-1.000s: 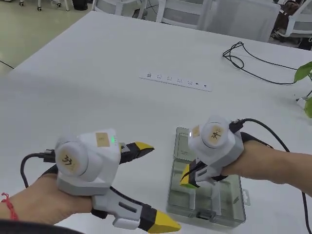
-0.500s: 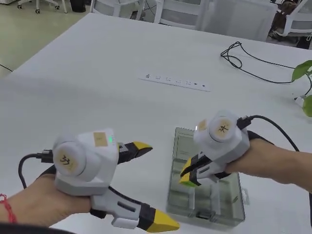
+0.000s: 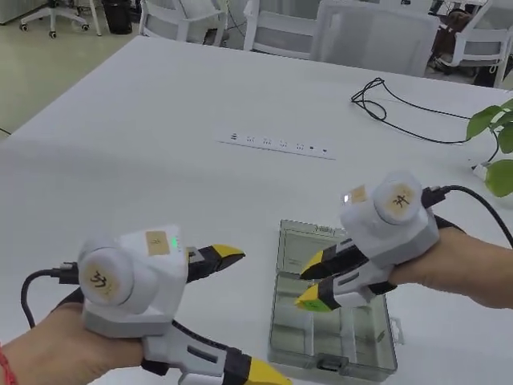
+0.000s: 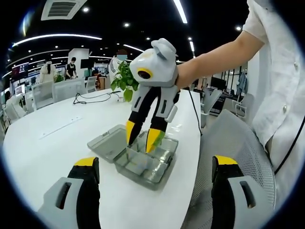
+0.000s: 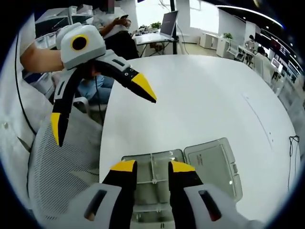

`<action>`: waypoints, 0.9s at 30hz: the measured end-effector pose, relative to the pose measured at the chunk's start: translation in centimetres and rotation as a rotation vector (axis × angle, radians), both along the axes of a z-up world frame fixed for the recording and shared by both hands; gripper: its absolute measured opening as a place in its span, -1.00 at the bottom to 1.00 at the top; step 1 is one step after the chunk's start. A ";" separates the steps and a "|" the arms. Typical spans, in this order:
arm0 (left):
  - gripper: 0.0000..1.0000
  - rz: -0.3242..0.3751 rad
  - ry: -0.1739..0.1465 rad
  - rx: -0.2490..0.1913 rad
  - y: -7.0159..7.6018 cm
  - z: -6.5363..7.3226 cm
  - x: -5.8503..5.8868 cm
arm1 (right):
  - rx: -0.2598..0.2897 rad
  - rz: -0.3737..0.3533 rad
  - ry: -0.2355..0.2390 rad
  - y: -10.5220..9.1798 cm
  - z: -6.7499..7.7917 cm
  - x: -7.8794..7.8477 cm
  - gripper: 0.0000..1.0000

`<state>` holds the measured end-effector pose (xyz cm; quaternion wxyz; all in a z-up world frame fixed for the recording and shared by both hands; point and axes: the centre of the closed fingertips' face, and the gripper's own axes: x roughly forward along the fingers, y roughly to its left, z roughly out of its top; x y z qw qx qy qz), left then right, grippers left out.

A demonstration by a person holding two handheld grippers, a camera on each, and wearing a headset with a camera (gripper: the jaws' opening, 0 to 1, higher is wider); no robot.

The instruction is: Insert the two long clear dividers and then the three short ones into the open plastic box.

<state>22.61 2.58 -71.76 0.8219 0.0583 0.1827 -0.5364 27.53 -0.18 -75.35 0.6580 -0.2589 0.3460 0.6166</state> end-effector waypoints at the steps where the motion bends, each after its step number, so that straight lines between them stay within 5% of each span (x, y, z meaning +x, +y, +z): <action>1: 1.00 0.000 0.000 0.000 0.0 0.0 0.0 | 0.005 -0.002 -0.001 -0.2 0.2 0.0 -0.41; 13: 1.00 -0.002 0.001 0.014 0.0 0.0 -0.1 | 0.024 -0.019 -0.010 -4.3 1.6 -1.1 -0.10; 27: 1.00 -0.006 0.005 0.016 -0.2 -0.1 -0.2 | -0.049 -0.060 0.003 -11.5 0.4 -2.0 0.12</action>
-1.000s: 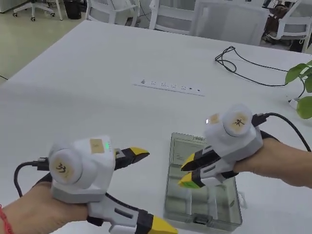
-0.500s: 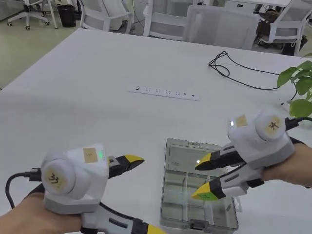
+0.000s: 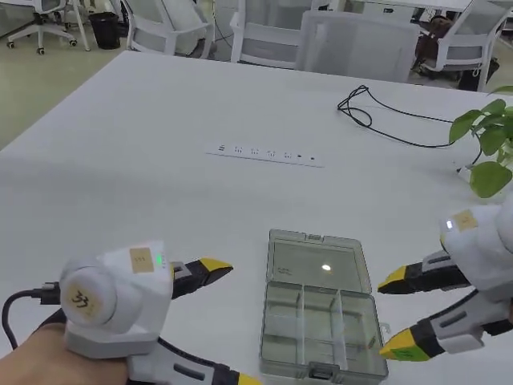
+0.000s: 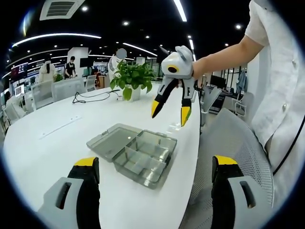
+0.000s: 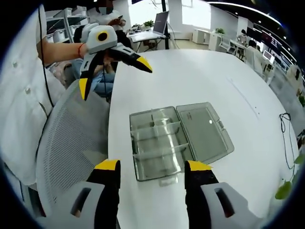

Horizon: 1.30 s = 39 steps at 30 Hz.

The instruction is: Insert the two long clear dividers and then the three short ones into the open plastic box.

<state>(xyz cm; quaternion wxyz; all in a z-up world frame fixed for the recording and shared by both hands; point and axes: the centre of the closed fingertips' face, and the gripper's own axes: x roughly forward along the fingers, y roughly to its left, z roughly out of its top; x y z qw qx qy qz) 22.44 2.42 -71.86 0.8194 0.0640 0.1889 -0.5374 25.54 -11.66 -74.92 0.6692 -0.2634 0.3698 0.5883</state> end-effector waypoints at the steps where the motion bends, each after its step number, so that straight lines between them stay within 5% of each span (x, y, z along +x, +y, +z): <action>1: 1.00 0.000 0.000 0.000 0.0 0.0 0.0 | -0.011 0.000 0.002 -0.7 -0.3 -0.1 0.12; 12: 1.00 -0.001 0.004 0.003 0.0 -0.1 0.0 | -0.106 -0.001 0.034 -6.1 -3.1 -0.8 0.21; 28: 1.00 0.010 0.016 0.006 0.3 -0.3 0.0 | -0.309 0.141 0.001 -11.7 -8.1 -1.0 0.08; 39: 1.00 0.017 0.023 0.011 0.5 -0.4 0.2 | -0.382 0.192 -0.034 -12.4 -9.6 -0.8 -0.10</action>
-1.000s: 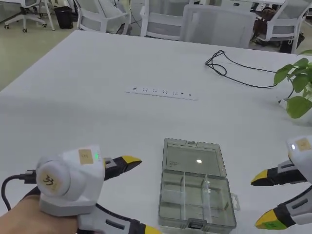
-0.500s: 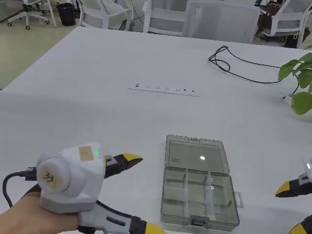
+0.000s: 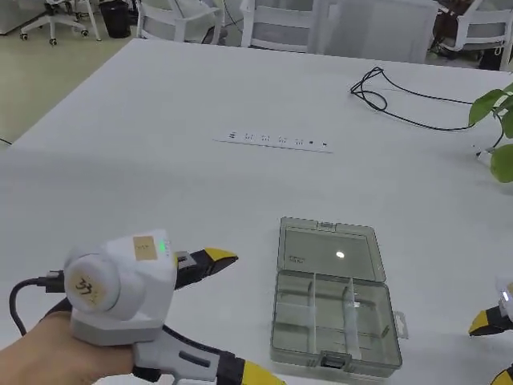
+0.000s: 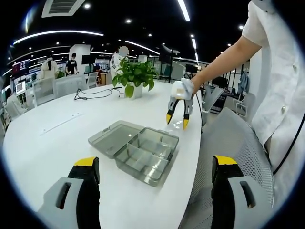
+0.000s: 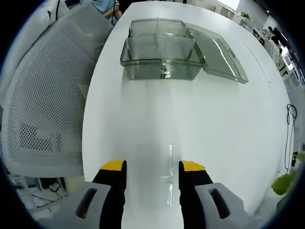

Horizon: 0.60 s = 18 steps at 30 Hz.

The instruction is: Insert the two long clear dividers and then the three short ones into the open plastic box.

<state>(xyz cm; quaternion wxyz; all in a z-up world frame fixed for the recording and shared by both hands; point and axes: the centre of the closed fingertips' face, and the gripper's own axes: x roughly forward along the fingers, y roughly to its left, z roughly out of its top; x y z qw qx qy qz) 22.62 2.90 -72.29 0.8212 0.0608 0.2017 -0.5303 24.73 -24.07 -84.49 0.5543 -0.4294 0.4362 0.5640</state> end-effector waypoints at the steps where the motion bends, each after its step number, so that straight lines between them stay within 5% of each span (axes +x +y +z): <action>1: 1.00 0.000 0.001 -0.001 0.0 0.0 0.0 | -0.004 0.006 0.000 0.0 0.0 0.0 -0.11; 18: 1.00 0.002 0.001 -0.004 0.0 0.0 0.1 | -0.033 0.058 -0.027 -0.9 -0.8 0.7 -0.27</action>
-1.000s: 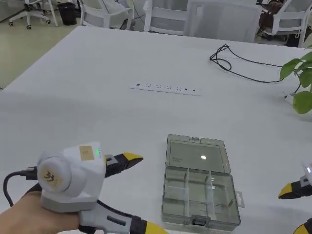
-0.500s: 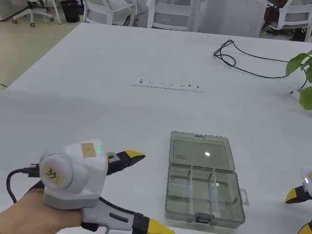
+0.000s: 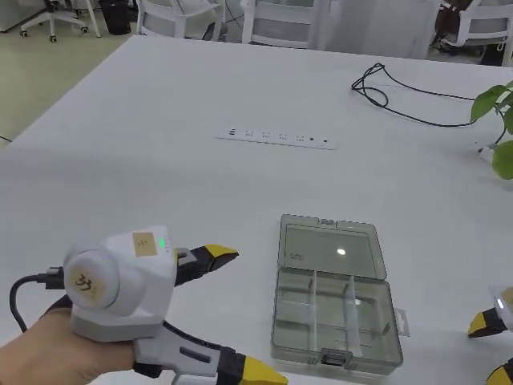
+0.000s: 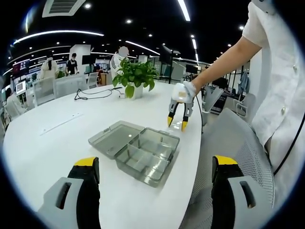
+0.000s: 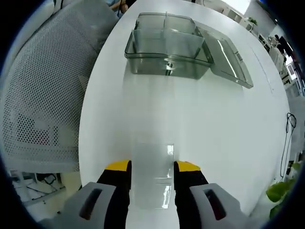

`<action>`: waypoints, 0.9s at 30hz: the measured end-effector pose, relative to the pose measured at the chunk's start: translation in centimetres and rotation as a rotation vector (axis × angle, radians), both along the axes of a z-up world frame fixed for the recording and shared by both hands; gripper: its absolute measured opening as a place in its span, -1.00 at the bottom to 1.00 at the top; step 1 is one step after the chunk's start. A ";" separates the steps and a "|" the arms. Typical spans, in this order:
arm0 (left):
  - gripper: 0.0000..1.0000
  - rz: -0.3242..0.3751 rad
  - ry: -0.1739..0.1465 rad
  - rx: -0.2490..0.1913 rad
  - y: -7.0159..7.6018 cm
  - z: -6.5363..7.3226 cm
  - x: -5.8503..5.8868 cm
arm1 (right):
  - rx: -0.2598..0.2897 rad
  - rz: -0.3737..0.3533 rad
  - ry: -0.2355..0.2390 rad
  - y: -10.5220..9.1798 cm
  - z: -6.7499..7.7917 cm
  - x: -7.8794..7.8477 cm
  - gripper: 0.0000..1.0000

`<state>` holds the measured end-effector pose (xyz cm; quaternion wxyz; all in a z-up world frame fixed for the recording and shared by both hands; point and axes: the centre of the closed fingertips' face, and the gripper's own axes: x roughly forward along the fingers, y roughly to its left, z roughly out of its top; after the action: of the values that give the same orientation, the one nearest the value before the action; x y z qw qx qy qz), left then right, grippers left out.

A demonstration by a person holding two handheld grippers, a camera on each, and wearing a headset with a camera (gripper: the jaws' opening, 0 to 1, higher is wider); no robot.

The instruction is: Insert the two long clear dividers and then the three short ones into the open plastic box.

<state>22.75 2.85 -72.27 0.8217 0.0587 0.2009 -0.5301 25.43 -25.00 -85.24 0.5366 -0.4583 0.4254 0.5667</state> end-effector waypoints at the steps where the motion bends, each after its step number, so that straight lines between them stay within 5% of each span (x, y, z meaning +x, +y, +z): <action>1: 1.00 0.000 -0.002 0.001 0.0 0.0 0.0 | 0.000 0.001 -0.001 0.0 0.0 0.0 -0.31; 17: 1.00 0.004 -0.001 0.005 0.2 0.0 -0.2 | -0.008 -0.007 -0.016 -0.2 -0.3 0.1 -0.34; 27: 1.00 -0.009 -0.007 -0.010 -0.3 0.9 0.3 | 0.052 -0.034 -0.082 1.3 2.8 0.5 -0.35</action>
<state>23.01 2.53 -71.33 0.8204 0.0573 0.1952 -0.5344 25.97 -23.67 -82.48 0.5750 -0.4598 0.3957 0.5490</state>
